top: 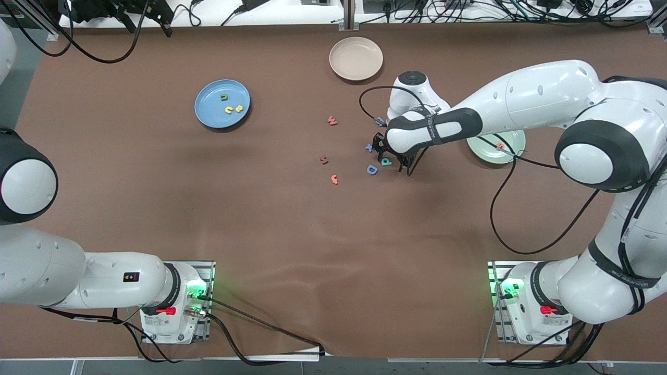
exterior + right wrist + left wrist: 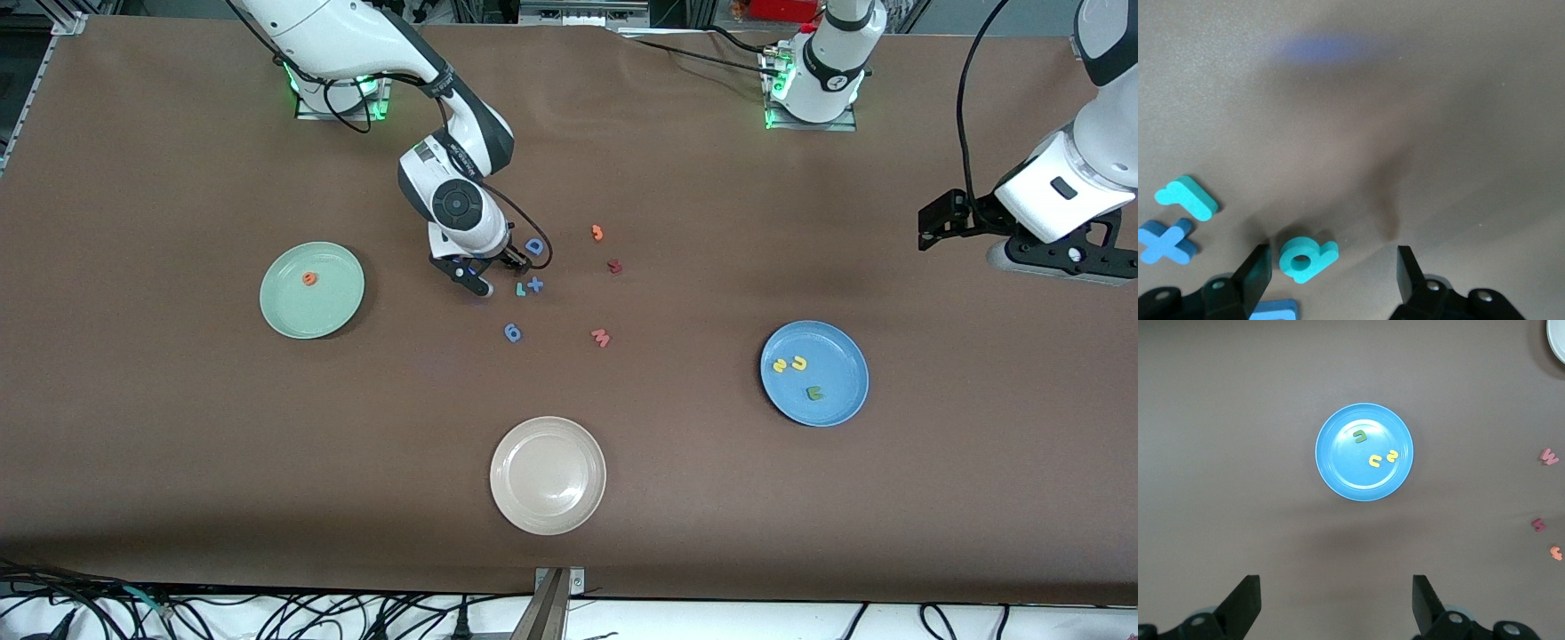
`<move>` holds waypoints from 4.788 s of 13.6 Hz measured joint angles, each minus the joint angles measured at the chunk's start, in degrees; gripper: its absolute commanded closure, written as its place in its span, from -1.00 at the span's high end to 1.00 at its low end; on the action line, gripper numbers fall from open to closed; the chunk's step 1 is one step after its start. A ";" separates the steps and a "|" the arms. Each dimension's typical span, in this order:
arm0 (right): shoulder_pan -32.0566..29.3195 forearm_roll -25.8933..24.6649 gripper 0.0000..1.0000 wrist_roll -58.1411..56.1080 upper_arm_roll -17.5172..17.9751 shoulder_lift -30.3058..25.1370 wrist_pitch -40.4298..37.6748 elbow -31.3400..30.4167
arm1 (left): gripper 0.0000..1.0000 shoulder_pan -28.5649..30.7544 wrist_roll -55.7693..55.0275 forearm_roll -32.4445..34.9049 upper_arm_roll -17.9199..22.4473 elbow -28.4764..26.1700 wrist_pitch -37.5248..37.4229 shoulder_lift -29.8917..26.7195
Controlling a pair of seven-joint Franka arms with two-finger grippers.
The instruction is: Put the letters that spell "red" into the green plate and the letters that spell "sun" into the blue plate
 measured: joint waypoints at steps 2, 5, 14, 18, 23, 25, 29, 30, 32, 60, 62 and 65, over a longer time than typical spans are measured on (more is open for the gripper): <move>0.00 0.00 0.68 0.54 -0.02 0.00 0.29 0.01 | 1.00 0.01 0.00 0.00 0.02 0.00 0.00 0.00; 0.00 0.00 0.68 1.38 -0.03 0.15 0.57 0.01 | 1.00 0.01 0.00 0.00 0.02 0.00 0.00 0.00; -0.01 2.69 -0.08 2.28 -0.10 0.44 0.85 1.13 | 1.00 0.01 0.00 0.00 0.02 0.00 0.00 0.00; -0.01 2.76 -0.75 2.34 -0.10 0.50 0.87 1.38 | 1.00 0.01 0.00 0.00 0.02 0.01 0.00 0.00; -0.04 2.78 -0.91 2.36 -0.12 0.53 0.78 1.53 | 1.00 0.01 0.00 0.00 0.03 0.01 0.00 0.00; -0.58 2.77 -0.91 2.30 -0.34 0.51 -3.23 3.57 | 1.00 0.01 0.00 0.00 0.03 0.01 0.00 0.00; -4.54 2.71 -0.91 -3.19 -1.40 -0.79 -25.36 14.99 | 1.00 0.01 0.00 0.00 0.03 0.01 0.00 0.00; -5.62 2.68 -0.90 -6.84 -2.58 -1.49 -29.41 16.80 | 1.00 0.01 0.00 0.00 0.03 0.01 0.00 0.00; -6.82 2.67 -0.91 -17.05 -7.35 -3.28 -34.86 18.05 | 1.00 0.01 0.00 0.00 0.03 0.01 0.00 0.00; -4.93 3.22 0.60 -15.11 -3.61 -1.57 -13.35 12.01 | 1.00 0.49 0.38 -0.07 0.07 0.36 0.00 -0.02; -3.60 3.22 0.45 -13.04 -2.56 1.11 -9.27 12.12 | 1.00 0.50 0.38 -0.18 0.08 0.36 0.00 -0.02; -2.10 3.22 0.09 -12.02 -2.51 3.15 -6.51 12.36 | 1.00 0.54 0.38 -0.19 0.13 0.36 0.00 -0.02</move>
